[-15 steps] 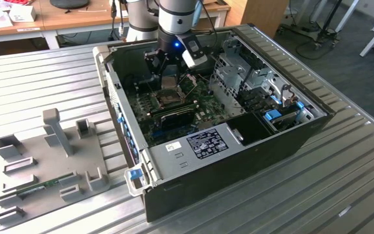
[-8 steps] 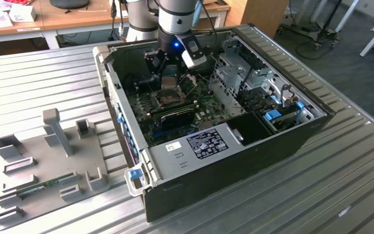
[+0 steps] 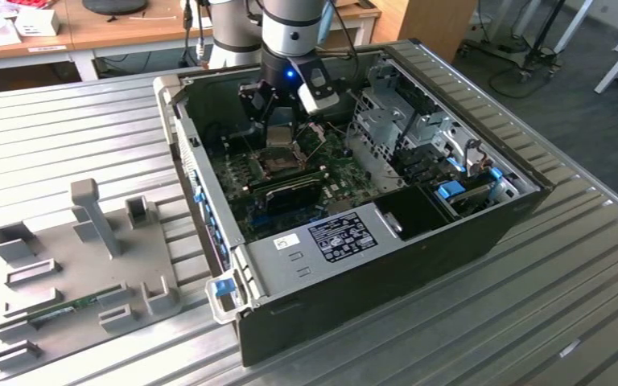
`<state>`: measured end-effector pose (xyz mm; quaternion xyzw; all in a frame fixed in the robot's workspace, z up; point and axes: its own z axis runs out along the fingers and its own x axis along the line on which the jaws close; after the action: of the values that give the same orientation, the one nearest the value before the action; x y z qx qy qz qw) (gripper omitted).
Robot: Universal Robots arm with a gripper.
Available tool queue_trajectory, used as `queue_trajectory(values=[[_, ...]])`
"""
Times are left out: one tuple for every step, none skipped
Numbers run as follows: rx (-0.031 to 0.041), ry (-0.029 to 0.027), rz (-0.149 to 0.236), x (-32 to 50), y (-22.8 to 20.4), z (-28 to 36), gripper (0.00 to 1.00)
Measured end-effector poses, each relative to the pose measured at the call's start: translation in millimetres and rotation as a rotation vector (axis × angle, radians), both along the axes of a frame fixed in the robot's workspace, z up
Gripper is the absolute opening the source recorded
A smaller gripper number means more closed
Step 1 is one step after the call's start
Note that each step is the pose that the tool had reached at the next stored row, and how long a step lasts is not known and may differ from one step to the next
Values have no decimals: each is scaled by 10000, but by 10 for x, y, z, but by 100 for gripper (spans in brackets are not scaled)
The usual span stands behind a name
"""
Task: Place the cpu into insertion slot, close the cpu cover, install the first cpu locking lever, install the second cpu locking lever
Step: 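Place the cpu into insertion slot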
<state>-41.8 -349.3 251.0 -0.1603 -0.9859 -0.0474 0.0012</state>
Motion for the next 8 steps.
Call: queue_trajectory(values=[[0,0,-3,0,0,0,54],[0,0,-5,0,0,0,54],[0,0,-7,0,0,0,54],[0,0,-9,0,0,0,54],[0,-1,-17,0,0,0,54],[-1,-1,-64,0,0,0,54],[-1,-1,-192,-1,0,-1,54],[0,0,-344,-1,0,-3,54]])
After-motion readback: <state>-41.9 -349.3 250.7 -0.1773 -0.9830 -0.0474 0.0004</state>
